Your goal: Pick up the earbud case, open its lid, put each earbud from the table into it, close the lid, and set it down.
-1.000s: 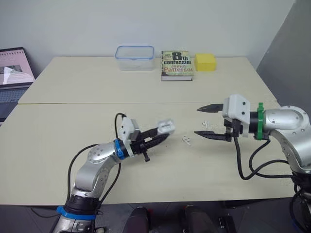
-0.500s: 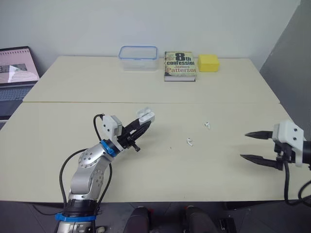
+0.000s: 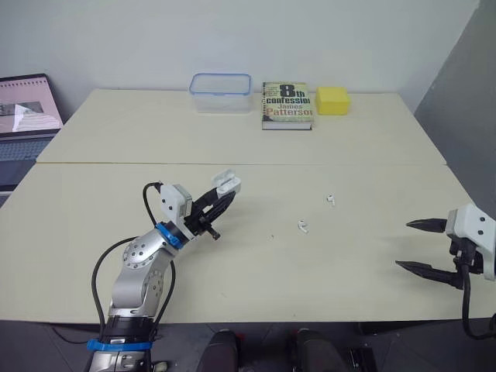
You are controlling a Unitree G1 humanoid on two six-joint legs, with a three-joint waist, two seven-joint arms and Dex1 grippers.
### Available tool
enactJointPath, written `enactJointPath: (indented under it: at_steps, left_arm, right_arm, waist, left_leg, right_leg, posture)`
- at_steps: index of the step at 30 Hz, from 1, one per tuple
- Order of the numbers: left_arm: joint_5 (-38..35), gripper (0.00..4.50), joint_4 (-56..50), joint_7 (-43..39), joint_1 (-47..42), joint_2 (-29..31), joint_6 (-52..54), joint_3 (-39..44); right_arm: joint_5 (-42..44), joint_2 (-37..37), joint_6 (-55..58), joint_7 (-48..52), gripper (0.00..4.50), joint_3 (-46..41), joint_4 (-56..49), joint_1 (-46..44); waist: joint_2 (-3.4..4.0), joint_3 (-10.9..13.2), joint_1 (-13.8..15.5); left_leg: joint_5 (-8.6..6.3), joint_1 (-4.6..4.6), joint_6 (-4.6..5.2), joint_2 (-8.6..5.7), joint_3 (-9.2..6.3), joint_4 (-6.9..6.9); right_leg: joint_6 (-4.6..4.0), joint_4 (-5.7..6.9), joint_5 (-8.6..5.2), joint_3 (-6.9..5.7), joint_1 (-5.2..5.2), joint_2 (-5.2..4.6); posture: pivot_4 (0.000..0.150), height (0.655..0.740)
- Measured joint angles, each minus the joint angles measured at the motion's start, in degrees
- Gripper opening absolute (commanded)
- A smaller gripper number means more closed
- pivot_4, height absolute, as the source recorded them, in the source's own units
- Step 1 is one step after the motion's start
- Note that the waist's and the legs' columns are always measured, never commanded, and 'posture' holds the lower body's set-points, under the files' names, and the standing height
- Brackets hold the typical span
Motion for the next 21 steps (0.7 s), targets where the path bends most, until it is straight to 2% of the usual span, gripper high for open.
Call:
enactJointPath:
  at_steps: [5,10,16,21]
  left_arm:
    - [0.22,0.79,0.00,0.14,0.15,-0.01,-0.88,-0.03]
    - [0.52,0.79,0.09,0.44,0.45,-0.29,-1.23,-0.37]
    - [1.20,0.79,0.18,0.71,0.44,-0.53,-1.30,-0.79]
    - [1.55,0.79,0.18,0.37,0.49,-0.56,-1.30,-1.22]
  right_arm:
    - [1.98,5.11,4.43,-5.51,4.50,5.51,-5.13,-2.16]
    - [0.18,18.84,10.02,-19.95,4.50,17.29,-6.57,-11.43]
    - [-9.42,30.75,10.42,-34.21,4.50,30.25,-4.28,-16.58]
    - [-15.19,38.08,10.25,-41.82,4.50,36.21,1.72,-19.20]
  waist:
    - [-0.01,-0.01,-0.06]
    - [-0.05,-0.07,-0.18]
    - [-0.05,-0.08,0.00]
    - [-0.05,-0.09,-0.09]
  left_leg:
    - [0.00,0.00,0.00,0.00,0.00,0.00]
    - [0.00,0.00,-0.01,0.02,-0.04,0.03]
    - [0.00,-0.05,-0.01,-0.01,-0.07,0.01]
    - [0.00,-0.01,-0.01,0.00,-0.06,0.02]
  right_leg:
    - [0.01,0.01,0.00,0.02,-0.01,0.00]
    - [0.02,0.07,0.01,0.00,-0.03,0.02]
    - [0.01,0.03,0.01,-0.02,-0.05,-0.01]
    - [0.00,0.08,0.02,0.00,-0.05,0.00]
  posture:
    - [0.150,0.7400]
    - [0.150,0.7400]
    - [0.150,0.7400]
    - [0.150,0.7400]
